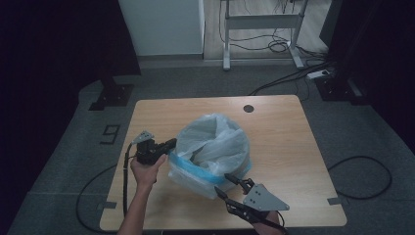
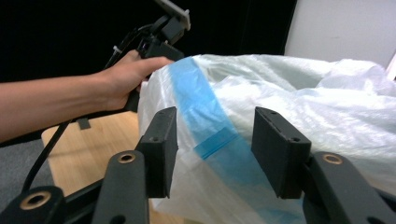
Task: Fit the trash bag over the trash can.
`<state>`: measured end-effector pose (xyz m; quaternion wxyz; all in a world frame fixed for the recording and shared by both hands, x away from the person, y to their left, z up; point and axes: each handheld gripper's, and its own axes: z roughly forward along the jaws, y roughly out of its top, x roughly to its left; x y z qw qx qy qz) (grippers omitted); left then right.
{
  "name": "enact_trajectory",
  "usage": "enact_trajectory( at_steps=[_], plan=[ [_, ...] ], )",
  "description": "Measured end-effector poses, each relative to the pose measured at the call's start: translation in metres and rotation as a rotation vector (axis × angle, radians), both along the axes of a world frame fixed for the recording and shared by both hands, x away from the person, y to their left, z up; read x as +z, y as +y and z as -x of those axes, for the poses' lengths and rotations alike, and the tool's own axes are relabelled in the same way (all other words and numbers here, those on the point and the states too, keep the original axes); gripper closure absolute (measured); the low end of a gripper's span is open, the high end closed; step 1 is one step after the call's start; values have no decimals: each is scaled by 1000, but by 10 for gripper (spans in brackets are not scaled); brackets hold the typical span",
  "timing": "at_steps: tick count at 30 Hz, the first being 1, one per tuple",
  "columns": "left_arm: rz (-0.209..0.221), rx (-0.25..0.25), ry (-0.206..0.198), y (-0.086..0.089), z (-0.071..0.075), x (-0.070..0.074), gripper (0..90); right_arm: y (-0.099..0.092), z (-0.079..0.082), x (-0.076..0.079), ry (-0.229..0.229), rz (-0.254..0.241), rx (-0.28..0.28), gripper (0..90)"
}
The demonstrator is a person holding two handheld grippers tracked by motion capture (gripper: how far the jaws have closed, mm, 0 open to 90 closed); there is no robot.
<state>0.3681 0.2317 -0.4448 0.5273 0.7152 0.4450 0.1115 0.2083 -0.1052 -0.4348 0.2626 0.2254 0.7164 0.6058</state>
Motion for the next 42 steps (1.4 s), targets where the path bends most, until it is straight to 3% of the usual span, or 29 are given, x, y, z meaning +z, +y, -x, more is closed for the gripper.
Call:
enact_trajectory(
  at_steps=[16,20,21,25,29,31,32,35,42],
  plan=[
    [-3,-6,4,-2,0,0,882,8,-7,-17,92,94,26,608],
    [-3,-5,4,-1,1,0,882,11,-10,-23,106,115,13,708],
    [-4,-6,3,-1,1,0,883,12,-12,-25,114,124,12,800],
    [-7,-15,3,0,2,1,891,10,-16,-33,136,109,40,888],
    [-38,-27,11,2,4,2,896,7,-18,-42,160,118,52,890],
    [-66,-26,19,4,5,0,897,3,-21,-56,183,146,44,891],
    [-66,-26,19,4,5,0,897,3,-21,-56,183,146,44,891],
    [-68,-23,49,7,4,-5,897,-6,-29,-72,240,142,29,891],
    [-73,-30,65,4,2,-11,896,-16,-35,-81,258,123,29,890]
  ],
)
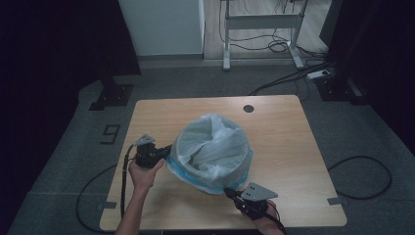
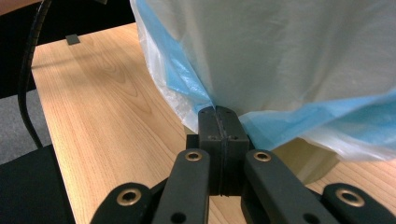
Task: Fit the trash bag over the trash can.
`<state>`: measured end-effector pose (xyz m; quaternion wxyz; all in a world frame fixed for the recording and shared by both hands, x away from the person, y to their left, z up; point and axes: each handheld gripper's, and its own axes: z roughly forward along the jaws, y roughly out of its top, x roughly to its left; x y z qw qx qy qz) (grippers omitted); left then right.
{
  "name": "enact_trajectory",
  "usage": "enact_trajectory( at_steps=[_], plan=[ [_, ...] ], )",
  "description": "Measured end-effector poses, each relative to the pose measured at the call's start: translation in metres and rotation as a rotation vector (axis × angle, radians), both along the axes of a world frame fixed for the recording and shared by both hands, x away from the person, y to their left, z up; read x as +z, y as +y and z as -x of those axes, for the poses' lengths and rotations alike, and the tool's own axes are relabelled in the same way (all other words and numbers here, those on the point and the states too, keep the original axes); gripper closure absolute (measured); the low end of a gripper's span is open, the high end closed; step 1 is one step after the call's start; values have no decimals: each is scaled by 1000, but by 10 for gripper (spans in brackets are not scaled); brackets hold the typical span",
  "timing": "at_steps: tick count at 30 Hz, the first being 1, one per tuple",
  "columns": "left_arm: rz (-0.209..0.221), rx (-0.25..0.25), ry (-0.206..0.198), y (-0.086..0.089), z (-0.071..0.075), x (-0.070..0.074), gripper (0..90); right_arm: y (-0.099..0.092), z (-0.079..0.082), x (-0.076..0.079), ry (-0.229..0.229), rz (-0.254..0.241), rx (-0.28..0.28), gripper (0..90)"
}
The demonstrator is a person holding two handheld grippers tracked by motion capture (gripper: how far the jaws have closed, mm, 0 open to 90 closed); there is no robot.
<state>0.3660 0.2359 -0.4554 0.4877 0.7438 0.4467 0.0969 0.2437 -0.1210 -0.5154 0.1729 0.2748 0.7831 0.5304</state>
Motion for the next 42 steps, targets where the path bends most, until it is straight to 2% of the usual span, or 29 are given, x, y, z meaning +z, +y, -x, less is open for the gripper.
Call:
enact_trajectory(
  at_steps=[6,7,8,9,10,11,12,13,16,17,19,20,21,22,25,26,27,28,29,30,34,39,42],
  plan=[
    [-4,3,9,0,0,-1,894,-11,7,8,-39,-39,19,884],
    [-6,5,7,1,0,-1,894,-13,9,10,-48,-44,22,856],
    [-1,8,7,1,0,-2,894,-15,11,12,-60,-55,21,788],
    [0,9,7,2,0,-1,893,-24,14,19,-93,-89,-19,690],
    [4,13,5,3,0,-2,893,-24,14,19,-93,-89,-19,690],
    [6,14,6,3,0,-2,893,-29,13,24,-111,-104,-49,657],
    [7,15,6,3,0,-2,892,-35,12,29,-132,-115,-88,606],
    [9,16,7,3,0,-2,891,-45,7,40,-164,-124,-154,529],
    [8,15,7,1,0,-2,890,-51,0,48,-176,-132,-157,508],
    [10,14,7,0,-1,-3,889,-56,-13,55,-183,-115,-141,457],
    [9,12,7,0,-1,-3,889,-58,-18,56,-172,-115,-131,438],
    [8,11,8,-1,-1,-3,889,-61,-27,57,-157,-125,-110,419],
    [8,10,8,-2,-1,-3,888,-65,-38,59,-145,-137,-63,390],
    [8,10,8,-2,-1,-3,889,-65,-38,59,-145,-137,-63,390],
    [10,9,8,-1,-2,-2,888,-68,-51,59,-131,-153,7,375],
    [10,9,8,-1,-2,-2,888,-68,-54,59,-126,-161,32,375],
    [10,9,8,-1,-2,-2,888,-67,-57,59,-126,-171,61,419],
    [10,10,8,-1,-2,-2,888,-67,-57,59,-126,-171,61,419],
    [12,11,8,-1,-2,-2,888,-65,-59,59,-130,-169,65,477],
    [11,10,8,-1,-2,-3,888,-65,-59,59,-130,-169,65,477],
    [14,8,6,-1,-1,-3,888,-67,-60,58,-133,-182,83,683],
    [19,6,4,-1,-2,-2,888,-67,-61,59,-137,-176,101,865],
    [13,9,3,-1,-2,-2,889,-67,-62,59,-139,-174,102,891]
  ],
)
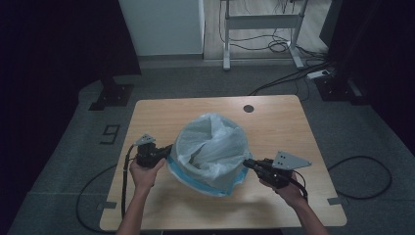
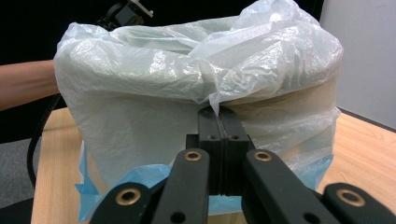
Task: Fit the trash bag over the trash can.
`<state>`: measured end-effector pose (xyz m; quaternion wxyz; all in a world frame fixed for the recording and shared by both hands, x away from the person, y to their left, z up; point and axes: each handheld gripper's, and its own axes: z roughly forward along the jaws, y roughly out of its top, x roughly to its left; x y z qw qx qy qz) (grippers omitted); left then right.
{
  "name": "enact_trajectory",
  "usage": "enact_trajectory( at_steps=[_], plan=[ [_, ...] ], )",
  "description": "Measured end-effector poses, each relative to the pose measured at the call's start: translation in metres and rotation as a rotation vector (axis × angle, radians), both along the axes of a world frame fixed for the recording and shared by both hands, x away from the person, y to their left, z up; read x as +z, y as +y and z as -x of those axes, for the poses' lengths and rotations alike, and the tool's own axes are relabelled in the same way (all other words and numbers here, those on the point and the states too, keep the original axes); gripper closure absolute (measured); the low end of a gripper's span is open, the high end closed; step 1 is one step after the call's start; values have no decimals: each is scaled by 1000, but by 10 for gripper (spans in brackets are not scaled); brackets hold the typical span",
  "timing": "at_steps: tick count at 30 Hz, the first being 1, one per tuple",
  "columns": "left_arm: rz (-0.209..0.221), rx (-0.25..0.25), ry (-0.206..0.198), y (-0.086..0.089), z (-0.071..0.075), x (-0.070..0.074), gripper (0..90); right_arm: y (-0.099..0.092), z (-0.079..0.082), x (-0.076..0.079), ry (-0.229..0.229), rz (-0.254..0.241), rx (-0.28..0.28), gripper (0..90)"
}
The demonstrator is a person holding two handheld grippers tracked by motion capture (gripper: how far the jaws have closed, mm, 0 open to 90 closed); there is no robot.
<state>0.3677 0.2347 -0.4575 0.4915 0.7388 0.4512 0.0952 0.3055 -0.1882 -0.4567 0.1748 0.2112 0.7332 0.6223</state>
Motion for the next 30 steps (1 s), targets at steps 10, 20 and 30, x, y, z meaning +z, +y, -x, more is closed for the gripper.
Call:
enact_trajectory(
  at_steps=[10,20,30],
  plan=[
    [-61,14,44,-5,-6,-8,894,2,-7,-35,124,39,-92,892],
    [-117,-20,110,-22,-14,-23,894,6,-12,-64,215,37,-141,892],
    [-120,-40,119,-29,-14,-27,872,0,-14,-72,237,-11,-190,886]
  ],
)
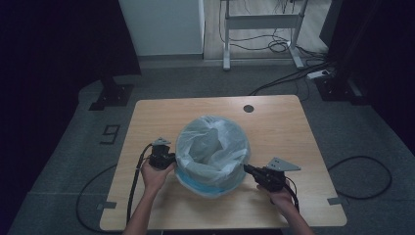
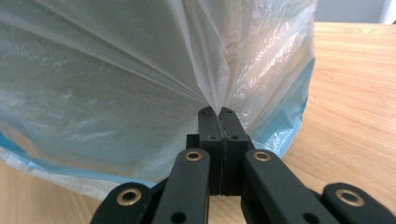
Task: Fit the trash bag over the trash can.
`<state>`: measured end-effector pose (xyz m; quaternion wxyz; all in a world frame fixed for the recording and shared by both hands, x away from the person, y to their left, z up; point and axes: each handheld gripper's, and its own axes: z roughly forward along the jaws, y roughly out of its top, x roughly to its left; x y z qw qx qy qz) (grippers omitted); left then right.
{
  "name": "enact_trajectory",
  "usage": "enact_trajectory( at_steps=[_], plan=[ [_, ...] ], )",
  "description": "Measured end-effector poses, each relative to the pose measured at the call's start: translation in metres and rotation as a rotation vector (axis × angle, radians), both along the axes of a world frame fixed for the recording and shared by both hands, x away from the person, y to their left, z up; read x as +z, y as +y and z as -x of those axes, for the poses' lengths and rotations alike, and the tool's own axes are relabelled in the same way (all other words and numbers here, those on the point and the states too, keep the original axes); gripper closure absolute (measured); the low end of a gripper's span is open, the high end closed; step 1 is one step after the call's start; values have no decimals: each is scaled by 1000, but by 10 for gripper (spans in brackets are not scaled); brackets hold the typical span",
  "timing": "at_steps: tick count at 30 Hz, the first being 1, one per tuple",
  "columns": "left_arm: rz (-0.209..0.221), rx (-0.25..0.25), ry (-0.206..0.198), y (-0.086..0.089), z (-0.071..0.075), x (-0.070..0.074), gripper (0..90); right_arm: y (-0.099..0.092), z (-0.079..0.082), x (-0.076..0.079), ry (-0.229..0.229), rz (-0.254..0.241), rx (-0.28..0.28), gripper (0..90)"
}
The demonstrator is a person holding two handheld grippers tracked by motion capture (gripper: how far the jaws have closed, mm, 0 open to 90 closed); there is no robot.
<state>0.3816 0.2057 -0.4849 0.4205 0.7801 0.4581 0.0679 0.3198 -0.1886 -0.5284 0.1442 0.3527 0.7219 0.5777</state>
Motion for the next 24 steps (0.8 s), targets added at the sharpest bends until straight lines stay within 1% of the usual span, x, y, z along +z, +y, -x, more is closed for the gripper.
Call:
enact_trajectory(
  at_steps=[1,2,3,4,5,7,9,10,12,14,16,17,18,19,20,21,22,23,24],
  plan=[
    [-2,6,-11,2,1,1,839,-1,0,0,-2,-7,-5,861],
    [6,18,-26,4,2,4,786,-1,1,1,-5,-17,-11,814],
    [9,27,-41,7,3,6,722,-2,1,1,-11,-23,-18,762],
    [21,44,-65,12,5,10,650,-3,2,2,-14,-29,-25,716],
    [29,53,-77,16,6,12,588,-4,3,3,-22,-35,-41,659],
    [44,89,-111,29,11,21,487,-6,5,4,-37,-45,-58,535],
    [70,107,-127,40,16,27,436,-8,6,6,-38,-67,-70,451],
    [81,103,-130,44,18,29,427,-9,7,7,-37,-74,-75,422],
    [102,94,-153,53,23,33,418,-10,10,9,-41,-77,-81,385],
    [109,74,-175,57,28,37,413,-10,12,11,-45,-77,-84,366],
    [105,46,-207,59,33,41,403,-11,15,12,-49,-75,-83,355],
    [103,26,-227,59,36,44,391,-12,19,14,-57,-76,-72,350],
    [102,7,-246,60,38,47,391,-12,19,14,-57,-76,-72,350],
    [105,-13,-265,61,40,49,386,-15,22,14,-64,-82,-52,349],
    [110,-34,-284,61,42,53,386,-15,22,14,-64,-82,-52,349],
    [122,-72,-319,62,46,60,375,-17,25,14,-64,-82,-44,345],
    [122,-72,-319,62,46,60,368,-17,25,14,-64,-82,-44,345],
    [138,-108,-342,62,49,68,360,-18,27,14,-62,-81,-44,333],
    [138,-108,-342,62,49,68,359,-18,27,14,-62,-81,-44,333]
  ],
)
